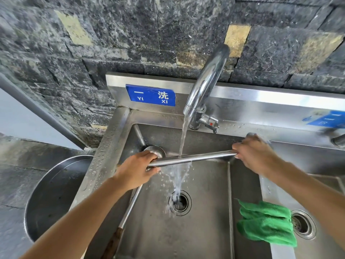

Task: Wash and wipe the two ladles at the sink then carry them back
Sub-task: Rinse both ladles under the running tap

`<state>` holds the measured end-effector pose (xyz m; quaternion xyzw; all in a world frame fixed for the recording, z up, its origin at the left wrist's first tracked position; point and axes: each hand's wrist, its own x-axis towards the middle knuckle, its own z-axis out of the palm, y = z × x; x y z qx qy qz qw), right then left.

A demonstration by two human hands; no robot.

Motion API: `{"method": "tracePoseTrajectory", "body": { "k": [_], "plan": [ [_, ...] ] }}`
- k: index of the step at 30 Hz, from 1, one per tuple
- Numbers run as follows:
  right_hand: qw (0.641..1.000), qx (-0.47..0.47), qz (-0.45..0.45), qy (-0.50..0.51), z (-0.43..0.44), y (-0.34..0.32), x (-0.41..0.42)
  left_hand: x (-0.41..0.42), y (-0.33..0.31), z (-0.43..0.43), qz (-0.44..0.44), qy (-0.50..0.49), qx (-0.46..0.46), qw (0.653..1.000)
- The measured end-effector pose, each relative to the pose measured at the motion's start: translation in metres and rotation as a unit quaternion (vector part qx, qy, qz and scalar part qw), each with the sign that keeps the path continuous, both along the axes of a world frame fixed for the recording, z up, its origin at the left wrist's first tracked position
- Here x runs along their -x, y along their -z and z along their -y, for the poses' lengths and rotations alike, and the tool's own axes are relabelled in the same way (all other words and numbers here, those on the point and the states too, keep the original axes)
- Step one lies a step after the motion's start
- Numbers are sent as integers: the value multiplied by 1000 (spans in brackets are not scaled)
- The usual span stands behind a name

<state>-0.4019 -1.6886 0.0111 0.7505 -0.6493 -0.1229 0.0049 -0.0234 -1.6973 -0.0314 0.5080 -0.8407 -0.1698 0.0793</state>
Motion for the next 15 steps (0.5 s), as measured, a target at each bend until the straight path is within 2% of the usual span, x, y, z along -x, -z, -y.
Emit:
{"method": "tracePoseTrajectory", "body": {
  "k": [6,10,15],
  "plan": [
    [996,-36,81,-24,14,35,-60,-37,-9,-6,20,1,1,1000],
    [987,-41,131,-85,13,43,-103,-43,-14,-15,25,3,-6,1000],
    [974,-44,186,-122,5,73,-137,-40,-14,-31,72,-16,-33,997]
  ]
}}
